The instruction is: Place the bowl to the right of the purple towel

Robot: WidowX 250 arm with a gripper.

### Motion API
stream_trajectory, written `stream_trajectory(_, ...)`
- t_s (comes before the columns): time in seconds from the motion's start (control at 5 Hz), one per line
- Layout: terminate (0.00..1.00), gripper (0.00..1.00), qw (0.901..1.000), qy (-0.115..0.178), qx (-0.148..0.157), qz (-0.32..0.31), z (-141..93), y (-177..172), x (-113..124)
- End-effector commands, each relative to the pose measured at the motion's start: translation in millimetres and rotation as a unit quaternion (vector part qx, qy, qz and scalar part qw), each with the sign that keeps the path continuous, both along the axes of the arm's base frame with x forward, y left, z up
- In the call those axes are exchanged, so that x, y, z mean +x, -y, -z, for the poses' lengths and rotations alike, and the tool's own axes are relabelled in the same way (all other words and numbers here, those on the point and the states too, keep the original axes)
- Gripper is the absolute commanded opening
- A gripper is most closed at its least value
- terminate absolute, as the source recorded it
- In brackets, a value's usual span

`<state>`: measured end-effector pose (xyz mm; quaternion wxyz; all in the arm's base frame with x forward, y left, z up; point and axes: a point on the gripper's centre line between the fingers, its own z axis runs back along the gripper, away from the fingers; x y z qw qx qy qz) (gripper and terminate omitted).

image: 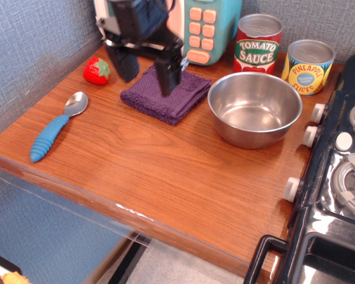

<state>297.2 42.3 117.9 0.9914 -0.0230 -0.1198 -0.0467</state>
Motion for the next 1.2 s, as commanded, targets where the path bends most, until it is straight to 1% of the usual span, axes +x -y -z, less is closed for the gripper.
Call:
stream_trajectory(0.0, 0.0, 1.0, 0.9996, 0.01, 0.009, 0.026, -5.8, -12.7, -4.5)
stream_trajectory(0.8, 0.0, 1.0, 0.9996, 0.01, 0.009, 0.026, -5.8, -12.7, -4.5)
stream_trajectory(1.0, 1.0, 1.0, 0.9996, 0.01, 0.009, 0.026, -5.8, -12.7, -4.5)
